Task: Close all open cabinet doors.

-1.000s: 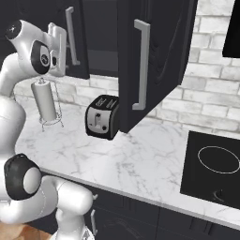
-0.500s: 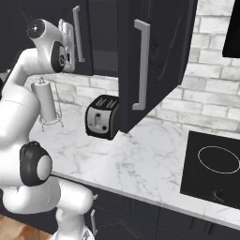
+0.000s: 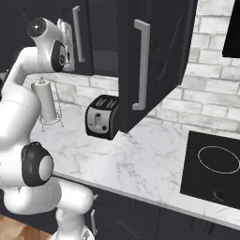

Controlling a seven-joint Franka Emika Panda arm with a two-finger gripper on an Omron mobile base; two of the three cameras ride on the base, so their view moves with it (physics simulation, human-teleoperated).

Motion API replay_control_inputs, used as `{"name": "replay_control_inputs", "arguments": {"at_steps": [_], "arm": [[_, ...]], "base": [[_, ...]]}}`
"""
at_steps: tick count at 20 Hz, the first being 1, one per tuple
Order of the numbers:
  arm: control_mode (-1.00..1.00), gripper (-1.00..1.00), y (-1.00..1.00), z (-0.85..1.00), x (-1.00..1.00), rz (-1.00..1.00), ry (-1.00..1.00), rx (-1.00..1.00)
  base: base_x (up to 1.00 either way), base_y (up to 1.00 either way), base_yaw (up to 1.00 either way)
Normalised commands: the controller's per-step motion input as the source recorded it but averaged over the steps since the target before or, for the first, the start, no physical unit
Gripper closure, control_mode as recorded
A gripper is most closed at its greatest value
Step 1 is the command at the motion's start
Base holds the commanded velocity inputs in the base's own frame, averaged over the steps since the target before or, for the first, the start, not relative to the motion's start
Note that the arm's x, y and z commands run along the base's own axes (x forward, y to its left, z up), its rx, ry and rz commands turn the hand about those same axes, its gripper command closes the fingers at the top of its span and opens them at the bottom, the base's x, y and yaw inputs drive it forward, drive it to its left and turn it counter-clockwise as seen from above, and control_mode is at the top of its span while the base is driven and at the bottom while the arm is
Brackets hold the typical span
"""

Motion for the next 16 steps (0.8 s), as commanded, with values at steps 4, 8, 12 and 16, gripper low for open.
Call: {"name": "replay_control_inputs", "arguments": {"at_steps": [4, 8, 12, 16], "arm": [[-1.00, -1.00, 0.32, -0.19, -0.23, 0.03, 0.01, 0.00], [-1.00, -1.00, 0.29, -0.05, -0.32, 0.00, 0.00, 0.00], [-1.00, -1.00, 0.13, 0.00, -0.44, 0.02, -0.01, 0.00], [-1.00, -1.00, -0.06, -0.01, -0.50, -0.01, 0.00, -0.03]], "base": [[0.00, 0.00, 0.00], [0.00, 0.00, 0.00], [0.00, 0.00, 0.00], [0.00, 0.00, 0.00]]}}
